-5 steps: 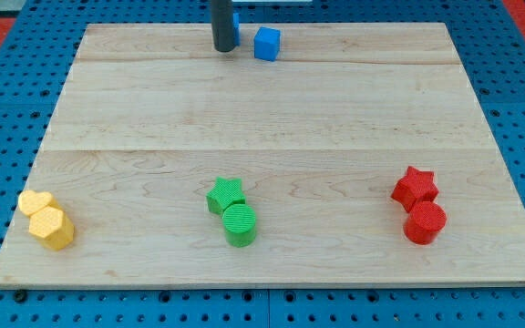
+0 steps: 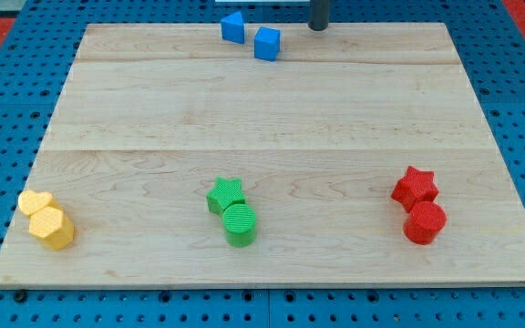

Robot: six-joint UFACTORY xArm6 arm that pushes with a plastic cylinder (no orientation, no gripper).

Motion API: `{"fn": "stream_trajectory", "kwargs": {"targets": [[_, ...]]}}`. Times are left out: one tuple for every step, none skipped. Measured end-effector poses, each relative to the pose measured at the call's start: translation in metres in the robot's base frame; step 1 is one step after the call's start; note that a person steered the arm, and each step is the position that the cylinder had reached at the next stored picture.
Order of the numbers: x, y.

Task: Push the blue triangle left a bit

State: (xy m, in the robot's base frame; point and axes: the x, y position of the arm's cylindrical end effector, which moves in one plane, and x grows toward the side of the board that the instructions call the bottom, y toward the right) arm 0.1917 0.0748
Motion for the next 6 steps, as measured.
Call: {"fn": "stream_trajectory", "kwargs": {"targets": [[0.001,-0.026],[0.002,-0.058],[0.002,-0.120],[0.015,-0.165],[0.049,-0.170],[0.065,-0.186]]}}
